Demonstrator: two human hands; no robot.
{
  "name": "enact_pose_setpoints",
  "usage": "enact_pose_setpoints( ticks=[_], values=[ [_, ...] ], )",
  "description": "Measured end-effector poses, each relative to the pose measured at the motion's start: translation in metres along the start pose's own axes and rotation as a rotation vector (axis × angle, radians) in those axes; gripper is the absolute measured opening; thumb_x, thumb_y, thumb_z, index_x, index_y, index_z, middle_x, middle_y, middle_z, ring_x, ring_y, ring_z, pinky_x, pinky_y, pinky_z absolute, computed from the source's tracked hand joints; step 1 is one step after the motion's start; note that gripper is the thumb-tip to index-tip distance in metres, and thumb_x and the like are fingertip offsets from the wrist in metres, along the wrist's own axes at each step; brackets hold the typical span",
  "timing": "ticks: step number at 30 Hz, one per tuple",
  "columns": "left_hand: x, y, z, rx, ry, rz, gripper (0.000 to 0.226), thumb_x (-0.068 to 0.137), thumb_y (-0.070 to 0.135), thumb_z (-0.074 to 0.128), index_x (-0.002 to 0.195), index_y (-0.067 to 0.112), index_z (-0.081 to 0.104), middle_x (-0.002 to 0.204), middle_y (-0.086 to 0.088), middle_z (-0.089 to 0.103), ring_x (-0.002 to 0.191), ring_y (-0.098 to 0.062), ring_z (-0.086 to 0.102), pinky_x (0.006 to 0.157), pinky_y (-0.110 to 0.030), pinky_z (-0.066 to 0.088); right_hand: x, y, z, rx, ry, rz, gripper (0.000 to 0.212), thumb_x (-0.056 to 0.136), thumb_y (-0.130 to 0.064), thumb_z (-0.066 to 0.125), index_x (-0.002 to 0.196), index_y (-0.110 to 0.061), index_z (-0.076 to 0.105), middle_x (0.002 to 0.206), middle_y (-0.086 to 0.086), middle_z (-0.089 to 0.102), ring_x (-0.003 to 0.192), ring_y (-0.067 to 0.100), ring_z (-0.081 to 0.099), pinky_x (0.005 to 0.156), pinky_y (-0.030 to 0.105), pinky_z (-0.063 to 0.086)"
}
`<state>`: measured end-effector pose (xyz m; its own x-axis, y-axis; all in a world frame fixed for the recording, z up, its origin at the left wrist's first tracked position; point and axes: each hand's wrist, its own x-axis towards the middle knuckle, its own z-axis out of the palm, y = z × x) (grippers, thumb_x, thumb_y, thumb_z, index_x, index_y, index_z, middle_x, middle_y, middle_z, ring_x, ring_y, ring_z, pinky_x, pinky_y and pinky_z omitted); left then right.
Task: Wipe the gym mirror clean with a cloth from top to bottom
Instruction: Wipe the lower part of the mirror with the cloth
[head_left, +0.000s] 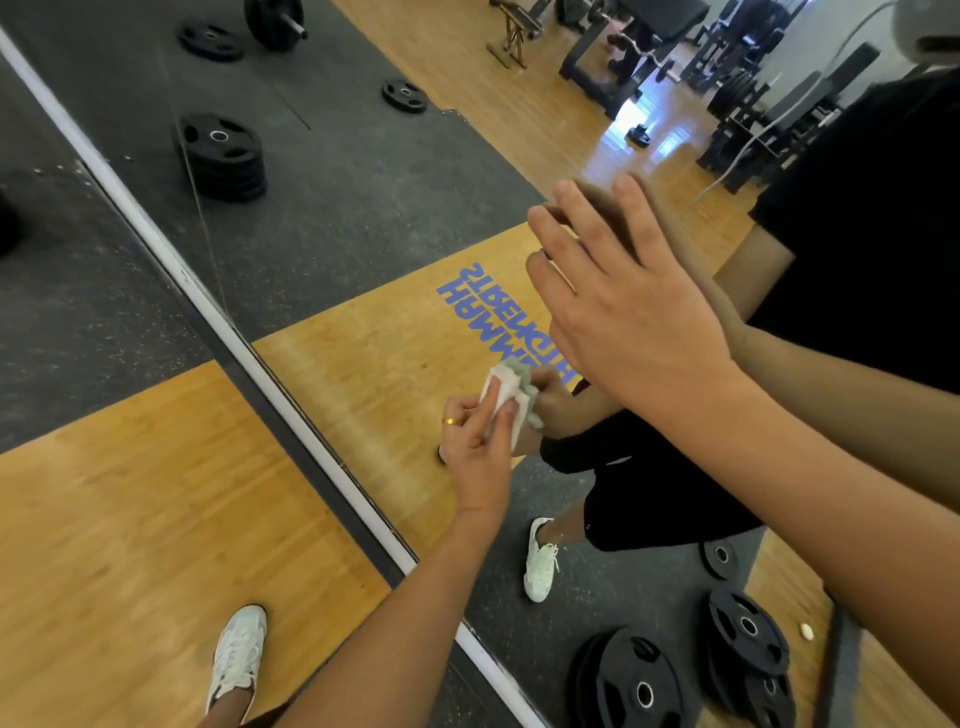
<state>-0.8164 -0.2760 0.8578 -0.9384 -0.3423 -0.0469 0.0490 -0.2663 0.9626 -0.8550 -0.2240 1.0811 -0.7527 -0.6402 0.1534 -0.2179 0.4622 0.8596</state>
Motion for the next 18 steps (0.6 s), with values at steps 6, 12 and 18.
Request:
enact_pose_setpoints(
  ticks=[6, 12, 18],
  values=[
    [-0.011, -0.005, -0.018, -0.069, 0.009, -0.175, 0.029, 0.094, 0.015, 0.075, 0.119, 0.031, 0.072, 0.095, -0.006, 0.057, 0.083, 0.002, 0.058, 0.084, -0.028, 0.052, -0.001, -0.001, -0.001, -0.026, 0.007, -0.005, 0.048, 0.104, -0.017, 0.015, 0.131, -0.005, 0.053, 0.159, 0.016, 0.040, 0.152, 0.039, 0.029, 0.124, 0.061, 0.014],
    [-0.021, 0.027, 0.017, -0.196, 0.066, -0.055, 0.028, 0.094, 0.005, 0.073, 0.120, 0.014, 0.074, 0.098, -0.009, 0.056, 0.087, 0.002, 0.060, 0.085, -0.020, 0.051, 0.000, -0.001, -0.001, -0.002, 0.020, -0.014, 0.052, 0.103, -0.017, 0.012, 0.129, -0.005, 0.055, 0.158, 0.016, 0.042, 0.151, 0.040, 0.031, 0.124, 0.062, 0.016],
    [-0.024, -0.001, 0.012, -0.164, 0.184, -0.265, 0.026, 0.096, 0.021, 0.074, 0.121, 0.029, 0.075, 0.101, 0.001, 0.064, 0.091, -0.005, 0.067, 0.093, -0.041, 0.057, -0.001, -0.002, 0.004, -0.037, 0.065, -0.024, 0.049, 0.103, -0.017, 0.015, 0.124, -0.006, 0.058, 0.155, 0.016, 0.047, 0.149, 0.040, 0.035, 0.123, 0.063, 0.023]
  ],
)
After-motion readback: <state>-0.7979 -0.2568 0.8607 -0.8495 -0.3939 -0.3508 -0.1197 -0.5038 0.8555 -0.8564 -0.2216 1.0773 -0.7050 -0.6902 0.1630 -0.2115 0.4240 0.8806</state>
